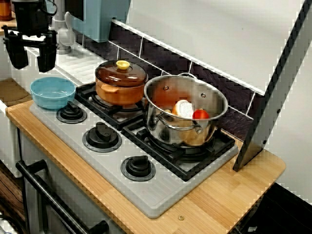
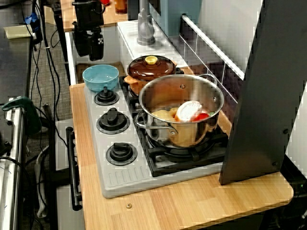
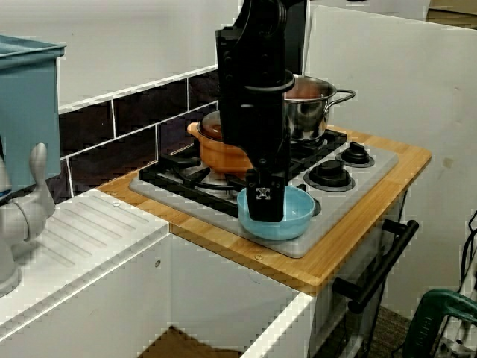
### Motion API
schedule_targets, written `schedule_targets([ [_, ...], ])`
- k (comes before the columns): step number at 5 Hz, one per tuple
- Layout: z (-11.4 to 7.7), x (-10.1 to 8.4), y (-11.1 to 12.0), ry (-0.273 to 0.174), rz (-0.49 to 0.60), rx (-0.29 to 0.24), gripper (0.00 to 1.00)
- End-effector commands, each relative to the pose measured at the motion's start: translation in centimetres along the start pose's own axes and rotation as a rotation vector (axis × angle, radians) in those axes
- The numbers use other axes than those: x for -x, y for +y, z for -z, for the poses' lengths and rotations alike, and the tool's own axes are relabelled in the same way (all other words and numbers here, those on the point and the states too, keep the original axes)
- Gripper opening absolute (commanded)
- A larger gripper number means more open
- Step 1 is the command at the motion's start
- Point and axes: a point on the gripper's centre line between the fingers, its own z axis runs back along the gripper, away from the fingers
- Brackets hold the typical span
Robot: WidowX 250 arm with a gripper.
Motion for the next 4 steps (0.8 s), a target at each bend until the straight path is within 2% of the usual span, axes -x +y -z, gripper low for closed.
schedule_targets([
  [1,0.3,-0.1,-0.9,-0.049,-0.026,0.009,1.0],
  [2,0.6,0.1,-1.4,-0.045,-0.015,0.004,1.0],
  [4,1.4,-0.9,-0.3,0.015,-0.009,-0.008,1.0],
])
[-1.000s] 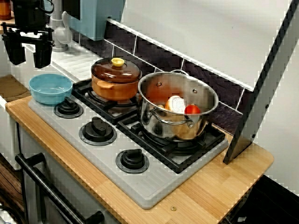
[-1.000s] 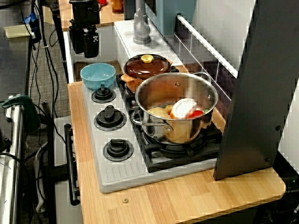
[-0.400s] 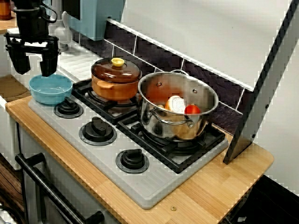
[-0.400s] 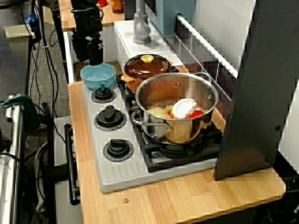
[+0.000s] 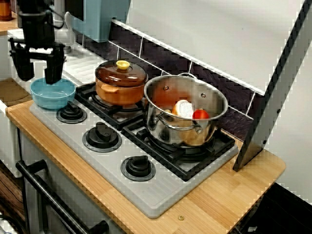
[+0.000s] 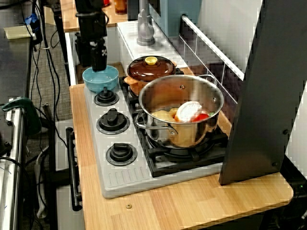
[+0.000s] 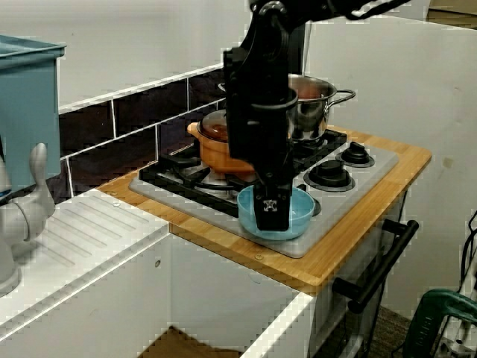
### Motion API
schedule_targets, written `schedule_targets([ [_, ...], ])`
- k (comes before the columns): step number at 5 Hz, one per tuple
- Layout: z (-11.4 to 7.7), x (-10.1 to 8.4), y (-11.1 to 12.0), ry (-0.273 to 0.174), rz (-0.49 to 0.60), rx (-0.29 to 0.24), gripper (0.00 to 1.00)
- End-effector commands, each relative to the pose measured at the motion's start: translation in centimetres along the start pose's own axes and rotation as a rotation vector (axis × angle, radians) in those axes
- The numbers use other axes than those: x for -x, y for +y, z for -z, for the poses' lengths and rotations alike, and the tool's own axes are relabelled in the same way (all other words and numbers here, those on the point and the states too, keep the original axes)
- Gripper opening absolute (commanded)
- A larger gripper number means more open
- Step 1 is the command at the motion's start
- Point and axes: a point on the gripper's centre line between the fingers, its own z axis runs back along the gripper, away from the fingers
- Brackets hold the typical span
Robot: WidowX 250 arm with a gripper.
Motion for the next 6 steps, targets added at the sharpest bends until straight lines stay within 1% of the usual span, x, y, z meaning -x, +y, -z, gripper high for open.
schedule_targets([
  [1,-0.6,-1.8,1.8,0.019,0.013,-0.034,1.0],
  [2,-0.4,-2.4,3.0,0.044,-0.014,-0.014,1.0],
  [6,0.0,-2.4,2.6,0.048,-0.033,-0.004,1.0],
])
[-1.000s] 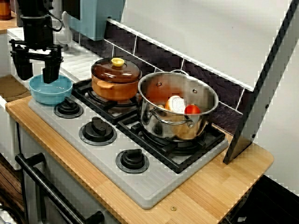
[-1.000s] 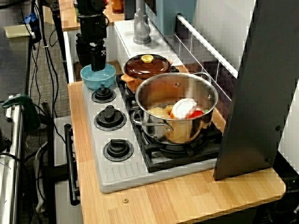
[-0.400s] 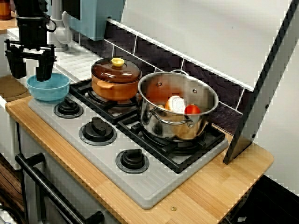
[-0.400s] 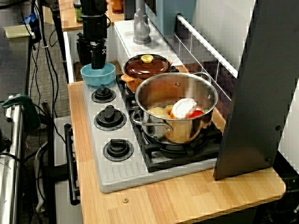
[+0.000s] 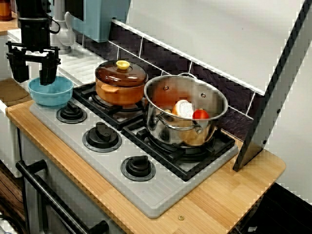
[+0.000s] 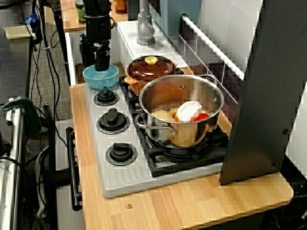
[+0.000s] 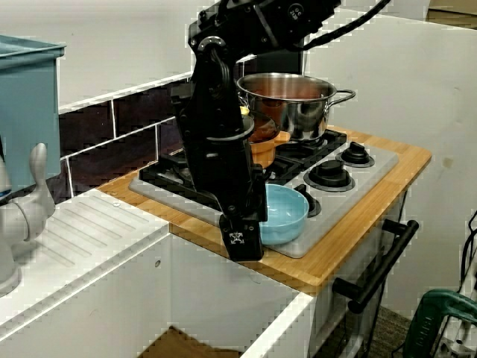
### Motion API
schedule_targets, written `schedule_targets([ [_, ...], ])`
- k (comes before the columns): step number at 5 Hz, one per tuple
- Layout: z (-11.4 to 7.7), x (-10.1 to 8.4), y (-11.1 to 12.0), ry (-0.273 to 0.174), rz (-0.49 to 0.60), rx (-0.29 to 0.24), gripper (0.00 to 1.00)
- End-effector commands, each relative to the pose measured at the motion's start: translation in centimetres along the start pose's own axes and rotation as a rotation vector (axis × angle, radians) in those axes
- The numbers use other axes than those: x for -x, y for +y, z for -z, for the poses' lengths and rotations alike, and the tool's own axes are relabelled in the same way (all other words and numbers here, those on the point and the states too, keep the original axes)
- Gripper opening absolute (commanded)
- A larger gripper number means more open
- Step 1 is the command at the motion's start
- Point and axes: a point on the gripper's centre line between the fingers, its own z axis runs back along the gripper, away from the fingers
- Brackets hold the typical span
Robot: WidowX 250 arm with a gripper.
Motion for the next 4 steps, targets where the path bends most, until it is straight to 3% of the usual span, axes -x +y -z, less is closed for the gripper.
schedule_targets([
  [1,-1.0,-0.33,-0.32,-0.042,-0.002,-0.002,1.0],
  [4,-0.89,-0.47,-1.03,-0.043,-0.001,0.03,1.0],
])
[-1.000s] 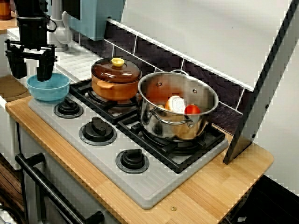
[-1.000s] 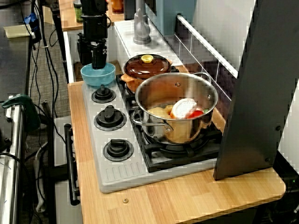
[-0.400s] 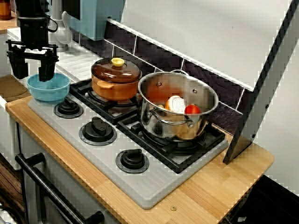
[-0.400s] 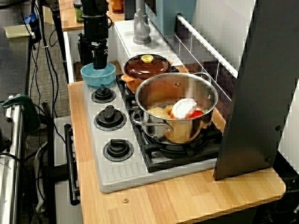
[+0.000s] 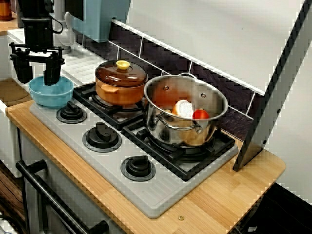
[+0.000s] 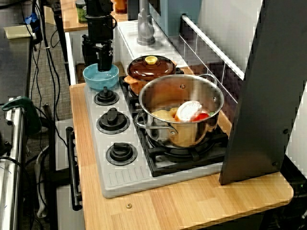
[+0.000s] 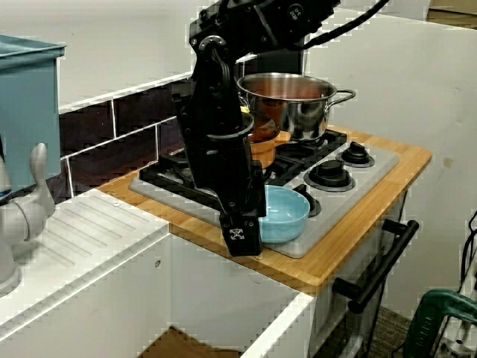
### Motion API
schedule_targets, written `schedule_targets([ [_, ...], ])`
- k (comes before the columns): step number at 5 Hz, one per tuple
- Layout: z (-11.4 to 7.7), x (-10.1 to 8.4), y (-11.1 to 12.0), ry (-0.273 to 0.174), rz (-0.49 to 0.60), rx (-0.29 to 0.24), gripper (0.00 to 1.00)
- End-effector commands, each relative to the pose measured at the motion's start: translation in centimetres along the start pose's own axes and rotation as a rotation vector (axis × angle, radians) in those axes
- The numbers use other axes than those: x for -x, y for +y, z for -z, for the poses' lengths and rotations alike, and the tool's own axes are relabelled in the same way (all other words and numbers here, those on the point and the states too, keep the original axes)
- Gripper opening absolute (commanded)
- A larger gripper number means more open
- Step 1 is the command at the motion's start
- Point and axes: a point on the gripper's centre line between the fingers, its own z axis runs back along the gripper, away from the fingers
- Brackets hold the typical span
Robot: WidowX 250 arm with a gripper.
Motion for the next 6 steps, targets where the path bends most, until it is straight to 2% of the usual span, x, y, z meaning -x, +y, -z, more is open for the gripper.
schedule_targets([
  [1,-0.67,-0.18,-0.67,-0.036,0.014,0.01,1.0],
  [6,-0.38,-0.16,-1.14,-0.041,0.008,0.014,1.0],
])
